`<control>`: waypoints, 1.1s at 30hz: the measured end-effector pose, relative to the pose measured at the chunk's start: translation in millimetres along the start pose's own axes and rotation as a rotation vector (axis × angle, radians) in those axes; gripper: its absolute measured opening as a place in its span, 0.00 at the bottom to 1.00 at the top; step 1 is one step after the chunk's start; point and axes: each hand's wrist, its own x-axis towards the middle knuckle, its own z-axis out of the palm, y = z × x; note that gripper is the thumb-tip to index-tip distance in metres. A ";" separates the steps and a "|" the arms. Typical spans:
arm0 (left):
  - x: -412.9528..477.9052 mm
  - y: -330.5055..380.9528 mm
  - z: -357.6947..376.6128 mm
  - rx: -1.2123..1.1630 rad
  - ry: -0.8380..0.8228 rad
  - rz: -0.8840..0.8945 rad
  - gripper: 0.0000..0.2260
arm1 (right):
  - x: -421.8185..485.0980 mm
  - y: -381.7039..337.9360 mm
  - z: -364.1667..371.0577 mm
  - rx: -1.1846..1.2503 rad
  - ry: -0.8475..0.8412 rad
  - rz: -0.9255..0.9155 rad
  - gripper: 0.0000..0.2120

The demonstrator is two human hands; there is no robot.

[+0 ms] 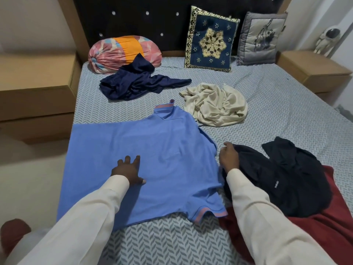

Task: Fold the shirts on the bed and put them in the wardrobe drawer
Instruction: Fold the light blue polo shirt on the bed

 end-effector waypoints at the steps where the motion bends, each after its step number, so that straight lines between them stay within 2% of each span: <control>1: 1.9 0.6 -2.8 0.000 -0.008 -0.013 0.51 | 13.5 -3.4 3.9 -0.007 -0.058 0.011 0.20; 4: 9.9 3.0 -10.4 0.000 -0.038 -0.044 0.55 | 42.0 -14.9 16.0 -0.089 -0.236 0.003 0.22; 7: 18.2 10.1 -14.1 0.049 -0.078 -0.060 0.56 | 58.9 -22.2 21.7 -0.015 -0.391 0.033 0.13; 8: 21.3 12.1 -14.0 0.060 -0.091 -0.068 0.57 | 62.1 -21.9 20.5 0.025 -0.394 0.039 0.10; 9: 25.8 13.6 -13.7 0.065 -0.107 -0.078 0.57 | 66.5 -19.0 21.0 0.103 -0.342 0.040 0.07; 11: 32.0 16.4 -11.5 0.069 -0.124 -0.096 0.59 | 72.8 -6.2 17.1 0.217 -0.078 0.079 0.07; 12: 35.6 17.2 -10.5 0.069 -0.129 -0.105 0.59 | 78.4 -0.8 16.1 0.244 -0.006 0.100 0.09; 13: 37.9 18.1 -9.6 0.068 -0.132 -0.113 0.59 | 82.1 1.2 16.5 0.268 -0.022 0.112 0.11; 16: 40.9 19.2 -7.2 0.068 -0.137 -0.120 0.60 | 92.1 -13.2 19.7 0.127 -0.332 0.163 0.15; 17: 40.9 19.0 -7.0 0.069 -0.137 -0.120 0.59 | 98.6 -19.5 21.7 0.076 -0.384 0.152 0.15; 19: 42.0 17.8 -5.6 0.071 -0.134 -0.119 0.59 | 111.2 -30.8 26.8 0.044 -0.312 0.084 0.11; 22: 42.9 16.5 -4.1 0.072 -0.115 -0.119 0.59 | 116.8 -41.6 28.7 0.052 -0.035 0.083 0.06; 24: 42.5 15.8 -3.2 0.066 -0.109 -0.122 0.60 | 109.0 -45.4 26.4 0.092 0.066 0.127 0.14; 26: 42.4 15.2 -1.2 0.064 -0.092 -0.123 0.60 | 86.5 -44.2 18.4 0.052 0.142 0.071 0.24; 28: 42.0 13.7 0.9 0.066 -0.062 -0.118 0.60 | 49.2 -33.2 7.4 0.040 0.235 -0.056 0.21; 30: 38.5 11.5 2.2 0.062 -0.046 -0.105 0.59 | 7.5 -12.3 0.0 0.007 0.217 -0.070 0.16; 33: 24.4 9.0 7.5 0.059 -0.002 -0.065 0.52 | -38.1 29.0 4.3 -0.285 -0.018 -0.004 0.19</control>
